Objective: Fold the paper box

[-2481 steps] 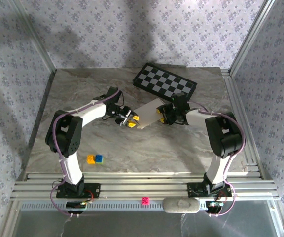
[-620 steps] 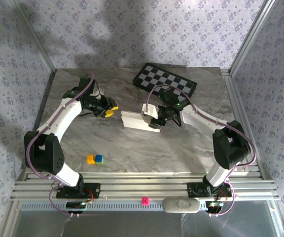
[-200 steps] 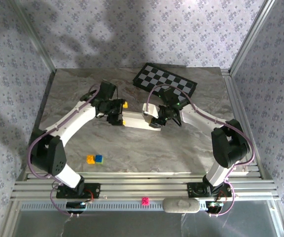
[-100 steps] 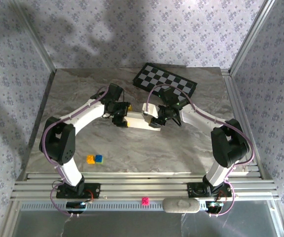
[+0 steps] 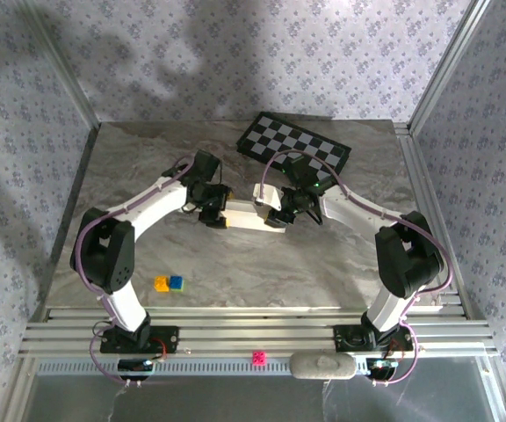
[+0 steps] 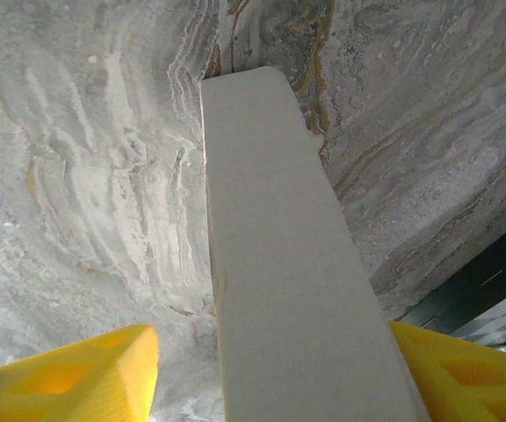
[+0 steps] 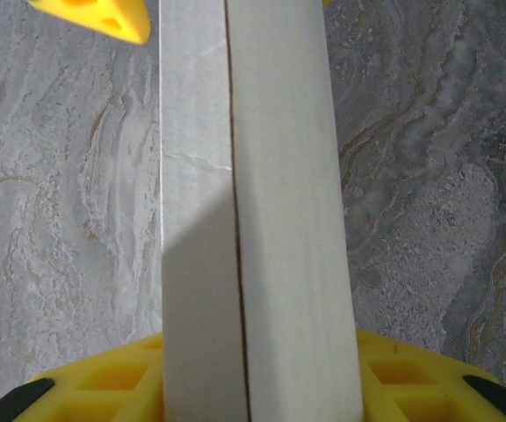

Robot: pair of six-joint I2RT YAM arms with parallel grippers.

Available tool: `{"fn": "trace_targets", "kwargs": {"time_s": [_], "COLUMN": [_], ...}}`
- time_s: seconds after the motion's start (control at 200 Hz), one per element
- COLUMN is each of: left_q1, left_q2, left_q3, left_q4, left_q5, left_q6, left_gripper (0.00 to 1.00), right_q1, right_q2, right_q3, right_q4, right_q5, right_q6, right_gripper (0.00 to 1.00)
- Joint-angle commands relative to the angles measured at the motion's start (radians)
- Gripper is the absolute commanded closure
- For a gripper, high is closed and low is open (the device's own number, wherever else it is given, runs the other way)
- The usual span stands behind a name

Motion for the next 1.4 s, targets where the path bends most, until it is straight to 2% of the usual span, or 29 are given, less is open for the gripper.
{"fn": "trace_targets", "kwargs": {"time_s": [0.0, 0.22, 0.47, 0.845, 0.964, 0.999, 1.079, 1.214, 1.394], "left_q1": [0.002, -0.001, 0.002, 0.004, 0.007, 0.008, 0.01, 0.012, 0.018], "left_q2": [0.021, 0.034, 0.022, -0.001, -0.004, -0.004, -0.005, -0.001, 0.007], "left_q3": [0.087, 0.076, 0.087, 0.02, 0.011, 0.009, 0.007, 0.015, 0.018], "left_q4": [-0.132, -0.096, -0.102, -0.007, 0.002, 0.0, -0.001, -0.013, -0.012], "left_q5": [-0.011, -0.014, -0.03, -0.048, -0.053, -0.053, -0.053, -0.051, -0.05], "left_q6": [0.021, -0.006, -0.011, -0.039, -0.044, -0.047, -0.054, -0.054, -0.054], "left_gripper": [0.39, 0.42, 0.54, 0.54, 0.59, 0.66, 0.71, 0.72, 0.72], "right_q1": [0.006, 0.006, 0.006, 0.005, 0.003, 0.003, 0.002, -0.006, -0.012], "right_q2": [0.015, 0.017, 0.018, 0.033, 0.034, 0.033, 0.028, 0.01, -0.007], "right_q3": [0.012, 0.016, 0.015, 0.02, 0.024, 0.024, 0.026, 0.032, 0.03], "right_q4": [-0.021, -0.022, -0.02, -0.015, -0.015, -0.015, -0.013, -0.006, -0.014], "right_q5": [-0.004, -0.003, -0.002, 0.001, 0.002, 0.001, 0.002, 0.001, -0.004], "right_q6": [0.008, 0.009, 0.011, 0.02, 0.024, 0.027, 0.036, 0.076, 0.093], "right_gripper": [0.59, 0.59, 0.59, 0.59, 0.58, 0.58, 0.55, 0.47, 0.43]}}
